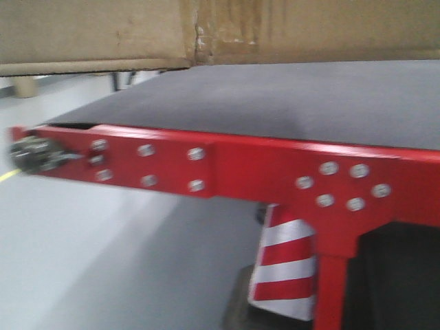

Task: Grab carton from right shelf to conveyor
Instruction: 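Hold the box while the base drives up to the red-framed conveyor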

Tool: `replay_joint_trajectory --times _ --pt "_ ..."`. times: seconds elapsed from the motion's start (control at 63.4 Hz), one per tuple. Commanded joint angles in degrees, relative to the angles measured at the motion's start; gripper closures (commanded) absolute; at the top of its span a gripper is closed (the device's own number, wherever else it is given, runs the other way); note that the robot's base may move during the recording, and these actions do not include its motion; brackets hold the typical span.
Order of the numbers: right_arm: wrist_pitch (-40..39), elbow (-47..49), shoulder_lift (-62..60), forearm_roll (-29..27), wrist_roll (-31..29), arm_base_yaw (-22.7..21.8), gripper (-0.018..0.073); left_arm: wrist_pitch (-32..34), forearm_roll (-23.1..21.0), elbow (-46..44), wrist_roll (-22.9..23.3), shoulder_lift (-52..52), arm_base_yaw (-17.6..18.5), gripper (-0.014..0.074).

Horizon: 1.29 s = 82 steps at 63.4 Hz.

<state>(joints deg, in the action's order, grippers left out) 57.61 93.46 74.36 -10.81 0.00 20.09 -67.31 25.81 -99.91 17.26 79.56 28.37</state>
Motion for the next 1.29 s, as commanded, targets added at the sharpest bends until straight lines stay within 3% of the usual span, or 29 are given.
replay_joint_trajectory --times 0.0,0.757,1.278 --pt "-2.61 0.43 -0.88 -0.36 -1.03 0.05 0.0629 -0.16 4.10 -0.28 -0.67 -0.52 -0.08 0.0613" --pt "-2.73 0.43 -0.88 -0.36 -1.03 0.05 0.0629 0.07 4.22 -0.28 -0.67 -0.52 -0.08 0.0613" --pt "-2.83 0.43 -0.88 -0.36 -1.03 0.05 0.0629 6.06 4.29 -0.28 -0.67 -0.52 -0.08 0.0613"
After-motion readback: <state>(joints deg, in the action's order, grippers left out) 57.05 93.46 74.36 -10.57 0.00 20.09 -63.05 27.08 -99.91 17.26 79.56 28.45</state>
